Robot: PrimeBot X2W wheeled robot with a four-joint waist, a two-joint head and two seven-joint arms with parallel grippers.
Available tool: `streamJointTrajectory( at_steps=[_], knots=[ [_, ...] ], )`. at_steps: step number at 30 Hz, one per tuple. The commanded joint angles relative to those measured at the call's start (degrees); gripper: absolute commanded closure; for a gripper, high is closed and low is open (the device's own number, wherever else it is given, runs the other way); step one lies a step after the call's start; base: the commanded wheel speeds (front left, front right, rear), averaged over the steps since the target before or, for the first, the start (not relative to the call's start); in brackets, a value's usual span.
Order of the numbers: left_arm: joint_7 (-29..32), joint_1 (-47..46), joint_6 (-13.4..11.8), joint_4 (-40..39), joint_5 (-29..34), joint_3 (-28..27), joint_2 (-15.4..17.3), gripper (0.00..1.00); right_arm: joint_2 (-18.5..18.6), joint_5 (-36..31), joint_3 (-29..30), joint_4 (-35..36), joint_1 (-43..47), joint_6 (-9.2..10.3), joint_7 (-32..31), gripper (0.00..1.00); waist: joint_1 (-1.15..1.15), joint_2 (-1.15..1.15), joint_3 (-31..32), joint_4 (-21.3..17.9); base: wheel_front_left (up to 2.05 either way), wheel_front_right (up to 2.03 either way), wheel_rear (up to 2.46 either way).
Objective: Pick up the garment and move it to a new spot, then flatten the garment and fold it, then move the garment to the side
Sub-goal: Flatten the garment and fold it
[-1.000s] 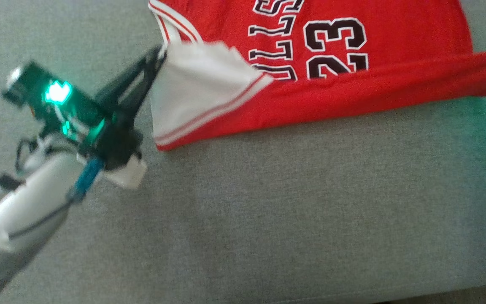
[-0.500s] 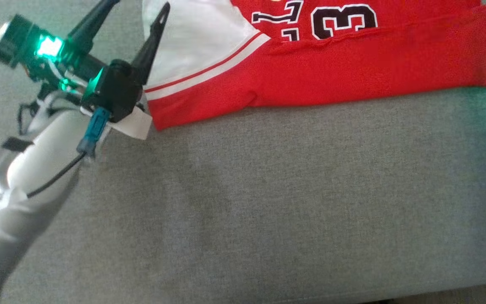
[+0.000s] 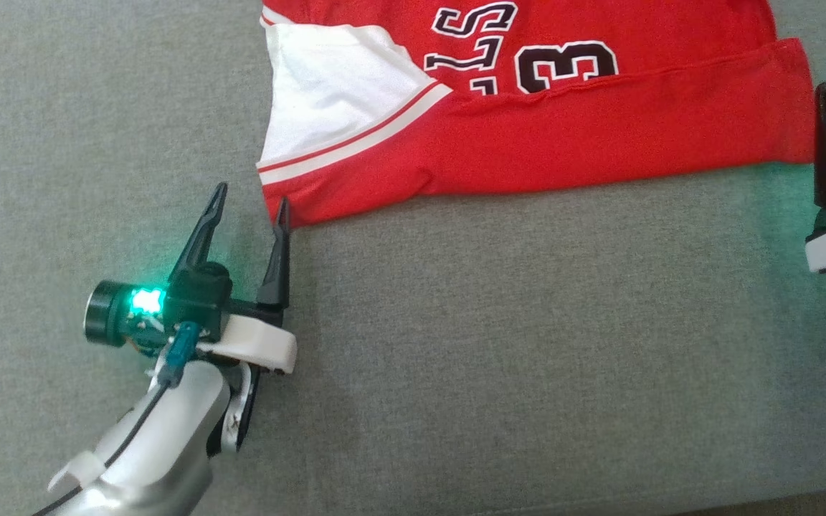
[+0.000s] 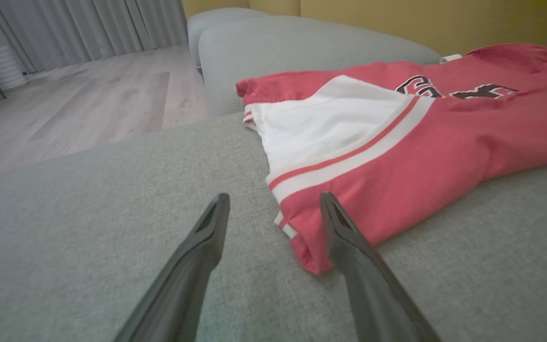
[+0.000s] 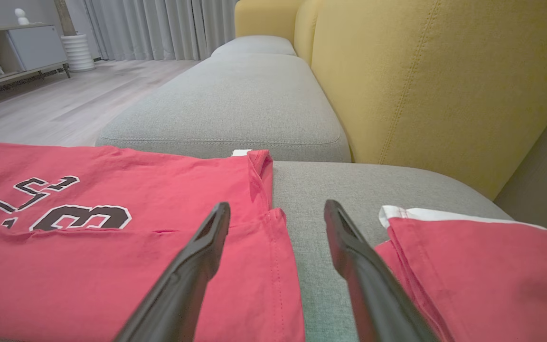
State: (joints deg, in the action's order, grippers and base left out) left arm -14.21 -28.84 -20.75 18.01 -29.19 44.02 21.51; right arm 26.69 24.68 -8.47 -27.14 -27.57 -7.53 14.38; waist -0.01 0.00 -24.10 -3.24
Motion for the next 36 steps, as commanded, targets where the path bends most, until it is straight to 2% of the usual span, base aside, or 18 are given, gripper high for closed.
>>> streamJointTrajectory(
  at_steps=[1, 7, 8, 9, 11, 13, 21, 27, 28, 31, 32, 36],
  knots=[
    [-0.4, -1.0, -0.2, -0.7, -0.9, -2.8, 0.8, 0.0, 0.8, -0.2, -0.1, 1.7, 0.5, 0.04, 0.6, 0.0, 0.01, 0.0, 0.2, -0.2, 0.0, 0.0, 0.0],
    [2.0, -0.2, 2.1, 4.1, -3.2, -1.5, -1.0, 0.0, 1.0, -0.2, -0.2, 0.9, 1.1, 0.04, 0.6, 0.0, 0.01, 0.0, 0.7, -0.6, 0.0, 0.0, 0.0],
    [2.5, -0.3, 2.7, 4.7, -3.4, -1.1, -1.2, 0.11, 1.0, -0.2, -0.2, 0.6, 1.1, 0.04, 0.6, 0.0, 0.01, 0.0, 0.7, -0.5, 0.0, 0.0, 0.0],
    [3.0, -0.3, 3.3, 5.2, -3.6, -0.6, -1.5, 0.51, 1.0, -0.1, -0.3, 0.3, 1.1, 0.04, 0.6, 0.0, 0.01, 0.0, 0.8, -0.5, 0.0, 0.0, 0.0],
    [3.7, -0.3, 4.6, 5.6, -3.7, 0.4, -1.8, 1.0, 0.8, 0.2, -0.7, -0.7, 1.2, 0.04, 0.6, 0.0, 0.01, 0.0, 1.0, -0.3, 0.0, 0.0, 0.0],
    [3.7, -0.3, 5.2, 5.5, -3.7, 1.0, -1.9, 1.0, 0.6, 0.7, -1.5, -2.4, 1.2, 0.04, 0.6, 0.0, 0.01, 0.0, 1.1, 0.1, 0.0, 0.0, 0.0],
    [1.5, 0.2, 3.0, 1.9, -1.2, 0.8, 0.5, 1.0, 0.7, 4.9, -6.0, -12.9, -0.9, 0.04, 0.4, 0.0, 0.01, 0.0, 0.9, 1.8, 0.0, 0.0, 0.0],
    [1.3, 0.8, 1.6, -0.9, -0.3, 0.6, 2.3, 1.0, 1.2, 8.2, -8.1, -17.2, -3.3, 0.04, 0.5, 0.0, 0.01, 0.0, 0.7, 2.6, 0.0, 0.0, 0.0],
    [1.3, 0.8, 1.5, -1.2, -0.2, 0.6, 2.4, 1.0, 1.4, 8.9, -8.8, -17.6, -3.5, 0.04, 0.5, 0.07, 0.01, 0.0, 0.7, 2.6, 0.0, 0.0, 0.0],
    [1.1, 1.1, 1.3, -2.0, -0.2, 0.7, 2.5, 1.0, 1.9, 11.3, -11.5, -18.5, -4.1, 0.04, -0.4, 0.86, 0.01, 0.0, 1.0, 2.8, 0.0, 0.0, 0.0],
    [1.1, 1.2, 1.3, -2.1, -0.2, 0.7, 2.5, 1.0, 2.0, 12.3, -12.4, -18.7, -4.0, 0.04, -0.8, 1.0, 0.01, 0.0, 1.1, 2.9, 0.0, 0.0, 0.0],
    [0.9, 1.8, 1.2, -2.5, -0.2, 0.9, 2.6, 1.0, 3.4, 16.1, -15.0, -18.4, -3.4, 0.04, -1.1, 1.0, 0.01, 0.0, 2.1, 3.0, 0.0, 0.0, 0.0]
  ],
)
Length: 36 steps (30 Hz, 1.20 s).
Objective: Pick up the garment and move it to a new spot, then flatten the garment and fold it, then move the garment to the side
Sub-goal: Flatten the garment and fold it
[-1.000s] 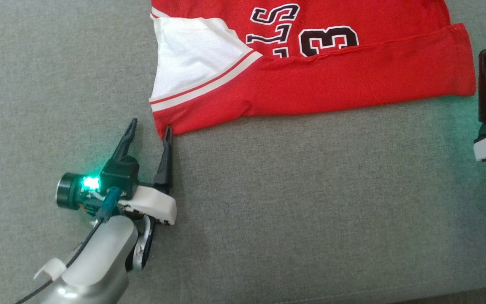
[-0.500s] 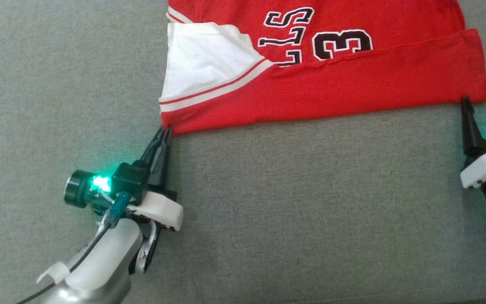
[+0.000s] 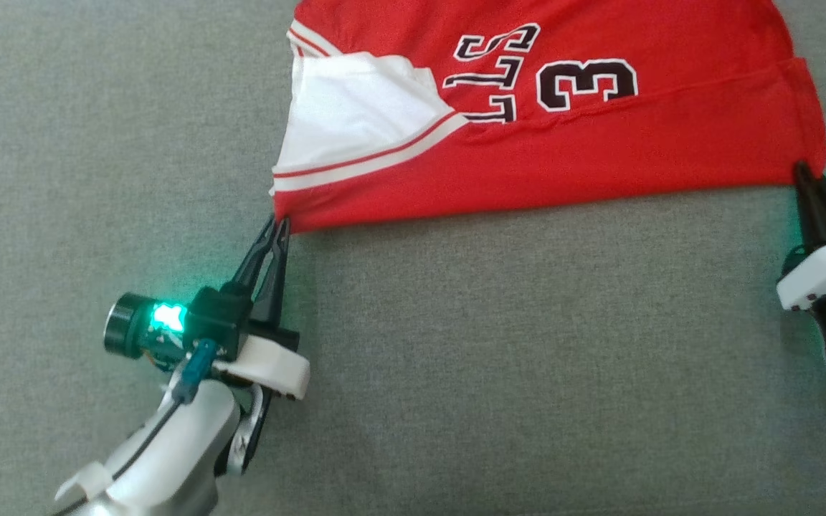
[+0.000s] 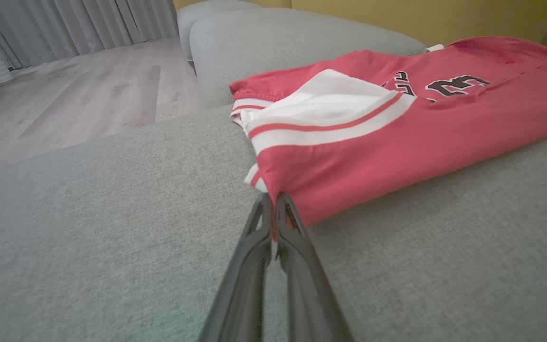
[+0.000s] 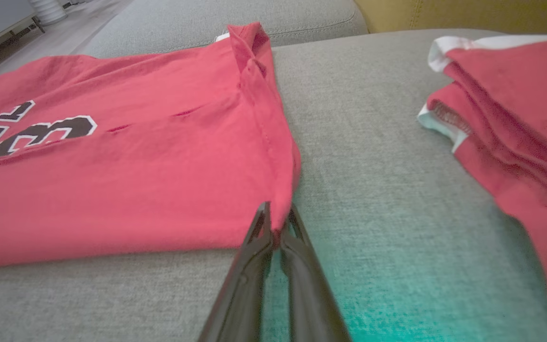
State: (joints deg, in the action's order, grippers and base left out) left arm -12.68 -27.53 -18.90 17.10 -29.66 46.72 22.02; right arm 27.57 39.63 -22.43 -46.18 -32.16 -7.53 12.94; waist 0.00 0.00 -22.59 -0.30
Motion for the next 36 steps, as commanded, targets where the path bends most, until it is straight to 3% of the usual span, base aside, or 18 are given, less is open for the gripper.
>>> streamJointTrajectory(
  at_steps=[1, 7, 14, 24, 33, 34, 35, 36],
  knots=[
    [-0.7, 0.8, -0.7, -1.8, 0.2, -1.7, 2.1, 1.0, 3.1, 1.6, -1.3, 0.8, 1.5, 0.04, 0.7, 1.0, 0.0, 0.0, 1.0, 0.0, 0.0, 0.0, 0.0],
    [-1.0, 3.9, -1.4, -3.8, 0.1, -1.3, 3.1, 1.0, 5.5, 4.2, -2.0, 3.1, 5.2, 0.04, 1.7, 1.0, 0.0, 0.0, 3.3, -0.3, 0.0, 0.0, 0.0],
    [-0.9, 12.9, -3.8, -9.7, -1.0, 0.0, 5.5, 1.0, 9.0, 5.5, -0.8, 9.2, 15.7, 0.04, 2.0, 1.0, 0.0, 0.0, 6.4, -0.7, 0.0, 0.0, 0.0],
    [0.8, 20.3, -5.9, -14.5, -2.3, 1.9, 7.5, 1.0, 7.8, 2.9, 4.6, 15.3, 27.2, 0.04, 2.1, 1.0, 0.0, 0.0, 7.6, -0.8, 0.0, 0.0, 0.0],
    [4.2, 22.4, -6.8, -19.5, -2.9, 2.7, 10.3, 1.0, 7.3, 0.2, 9.0, 18.7, 31.2, 0.04, 0.6, 1.0, 0.0, 0.0, 6.6, -0.5, 0.0, 0.0, 0.0],
    [4.7, 22.4, -6.7, -19.8, -3.1, 2.8, 10.4, 1.0, 7.1, 0.1, 9.4, 19.1, 31.4, 0.04, 0.1, 0.96, 0.0, 0.0, 6.3, -0.4, 0.0, 0.0, 0.0],
    [5.0, 22.3, -6.7, -20.1, -3.2, 2.8, 10.6, 1.0, 7.0, -0.1, 9.7, 19.5, 31.6, 0.04, -0.3, 0.43, 0.0, 0.0, 6.0, -0.4, 0.0, 0.0, 0.0],
    [5.2, 22.2, -6.8, -20.2, -3.2, 2.8, 10.6, 1.0, 6.8, -0.3, 10.1, 19.7, 31.7, 0.04, -0.5, 0.0, 0.0, 0.0, 5.8, -0.3, 0.0, 0.0, 0.0]
  ],
)
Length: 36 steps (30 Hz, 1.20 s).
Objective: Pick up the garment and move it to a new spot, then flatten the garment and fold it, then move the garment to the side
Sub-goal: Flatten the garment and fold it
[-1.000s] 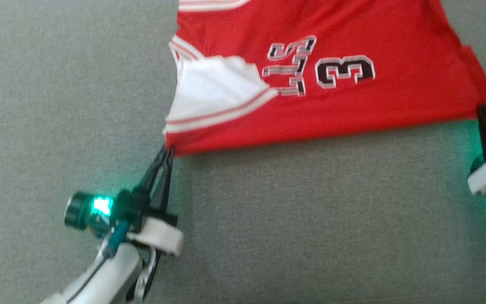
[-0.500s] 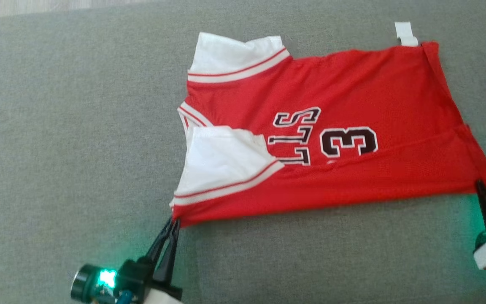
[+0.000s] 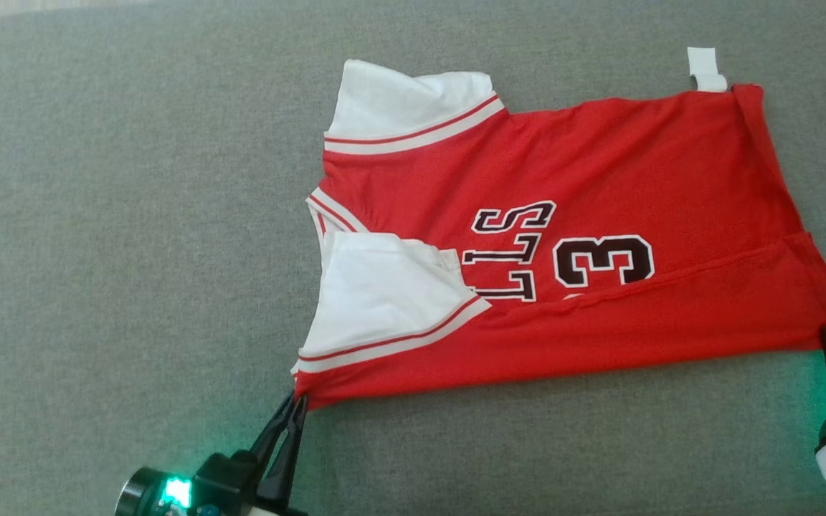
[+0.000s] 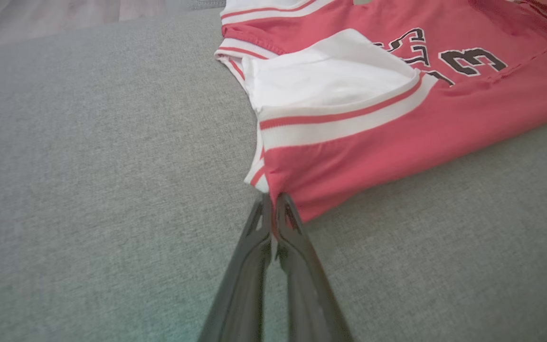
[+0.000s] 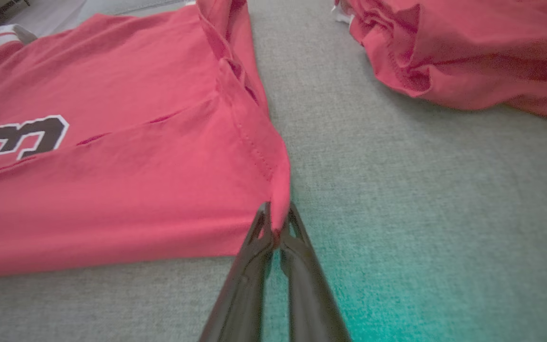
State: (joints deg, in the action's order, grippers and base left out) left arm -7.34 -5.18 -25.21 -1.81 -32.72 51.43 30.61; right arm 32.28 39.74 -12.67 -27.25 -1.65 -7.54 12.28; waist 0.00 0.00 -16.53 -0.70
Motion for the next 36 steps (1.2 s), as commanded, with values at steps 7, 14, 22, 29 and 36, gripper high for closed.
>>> streamJointTrajectory(
  at_steps=[7, 14, 22, 29, 36],
  knots=[
    [1.3, -8.2, -0.1, -3.5, 2.7, -3.8, 3.3, 0.0, 0.6, -2.7, 4.9, 3.2, 0.7, 0.05, 1.0, 0.0, 0.0, 0.0, -2.4, -0.1, 0.0, 0.0, 0.0],
    [9.7, -27.4, 6.5, -6.4, 5.8, -6.6, 6.9, 0.0, 0.2, -5.0, 6.8, 6.0, -1.6, 0.05, 0.4, 0.0, 0.0, 0.0, -6.0, -1.7, 0.0, 0.0, 0.0],
    [23.9, -53.5, 20.3, 5.6, 3.1, -7.3, 3.7, 0.0, -0.9, -7.6, 5.6, 9.3, -6.9, 0.05, -1.6, 0.0, 0.0, 0.0, -10.9, -6.2, 0.0, 0.0, 0.0],
    [34.6, -65.1, 27.8, 20.6, 1.8, -4.4, 1.0, 0.0, -1.9, -8.2, 2.2, 8.6, -11.5, 0.05, -1.0, 0.0, 0.0, 0.0, -13.8, -9.7, 0.0, 0.0, 0.0],
    [40.1, -66.3, 31.0, 26.7, -0.2, -1.6, 1.0, 0.0, -2.0, -7.5, 0.9, 5.7, -12.9, 0.05, 0.5, 0.0, 0.0, 0.0, -14.8, -10.2, 0.0, 0.0, 0.0]
  ],
)
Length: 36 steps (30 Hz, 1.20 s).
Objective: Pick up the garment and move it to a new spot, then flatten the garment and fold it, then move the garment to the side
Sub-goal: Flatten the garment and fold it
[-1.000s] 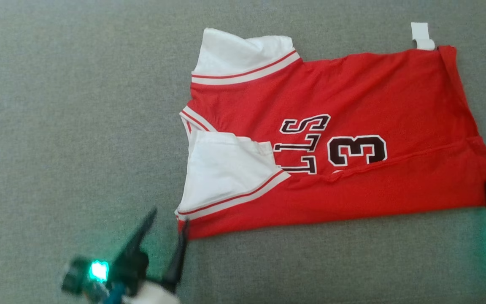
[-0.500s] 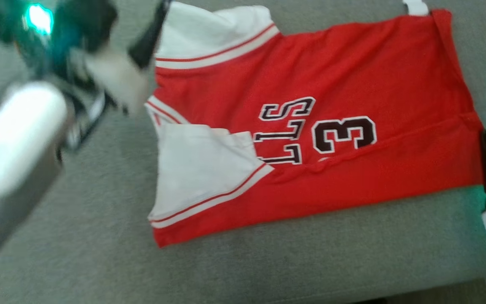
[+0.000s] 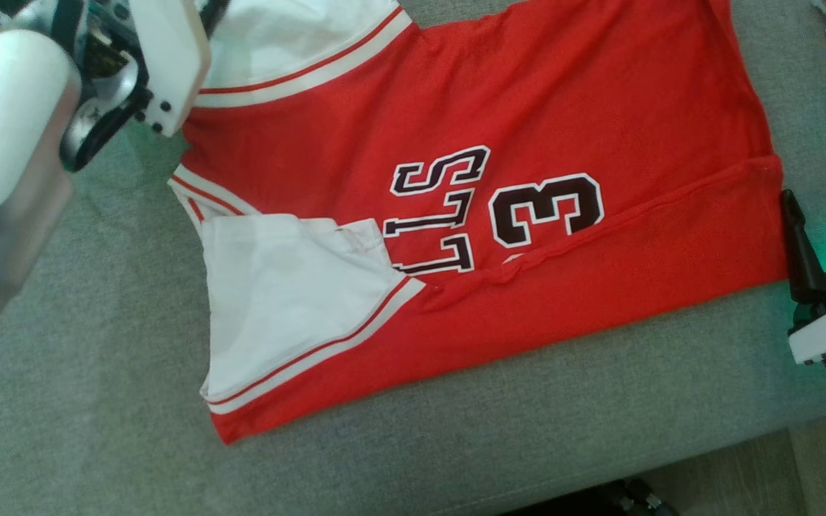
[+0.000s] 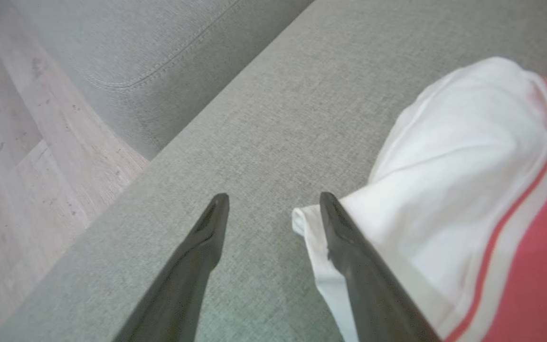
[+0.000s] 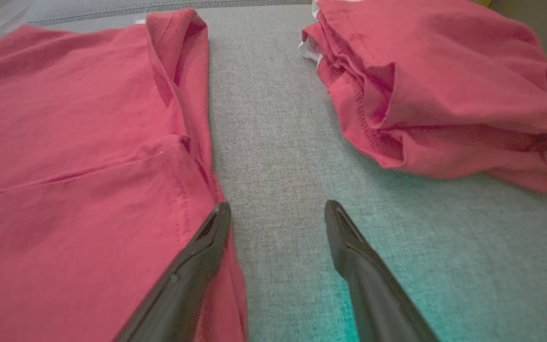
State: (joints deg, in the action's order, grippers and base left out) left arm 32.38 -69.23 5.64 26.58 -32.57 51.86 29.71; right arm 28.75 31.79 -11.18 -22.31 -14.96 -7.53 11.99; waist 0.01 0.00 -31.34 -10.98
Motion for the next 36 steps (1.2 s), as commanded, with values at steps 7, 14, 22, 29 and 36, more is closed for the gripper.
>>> streamJointTrajectory(
  at_steps=[7, 14, 22, 29, 36],
  knots=[
    [2.8, 1.1, 0.9, -5.9, -3.0, -0.4, 4.1, 0.0, 1.7, 0.8, -0.6, -1.4, -0.6, 0.04, 1.9, 0.0, -0.01, 0.0, 0.0, 1.2, 0.0, 0.0, 0.0],
    [5.5, 4.2, 0.4, -10.0, -5.2, 0.3, 5.6, 0.0, 1.7, 0.9, -1.2, -2.0, -1.5, 0.04, 2.5, 0.0, -0.01, 0.0, -0.4, 1.6, 0.0, 0.0, 0.0],
    [5.8, 4.8, 0.3, -11.9, -5.8, 0.6, 6.1, 1.0, 1.4, 0.9, -1.4, -2.6, -2.5, 0.04, 2.8, 0.0, -0.01, 0.0, -1.0, 1.1, 0.0, 0.0, 0.0],
    [-4.1, 0.9, 0.0, -12.3, 0.9, 0.4, 6.7, 1.0, 0.6, 0.7, -1.3, -3.1, -3.3, 0.04, 3.0, 0.0, -0.01, 0.0, -1.1, 0.3, 0.0, 0.0, 0.0],
    [-15.1, -2.7, -4.9, -8.5, 10.4, 1.0, 5.1, 0.0, -0.5, 0.3, -0.8, -2.9, -2.8, 0.04, 3.0, 0.0, -0.01, 0.0, -0.7, 0.1, 0.0, 0.0, 0.0]
  ],
)
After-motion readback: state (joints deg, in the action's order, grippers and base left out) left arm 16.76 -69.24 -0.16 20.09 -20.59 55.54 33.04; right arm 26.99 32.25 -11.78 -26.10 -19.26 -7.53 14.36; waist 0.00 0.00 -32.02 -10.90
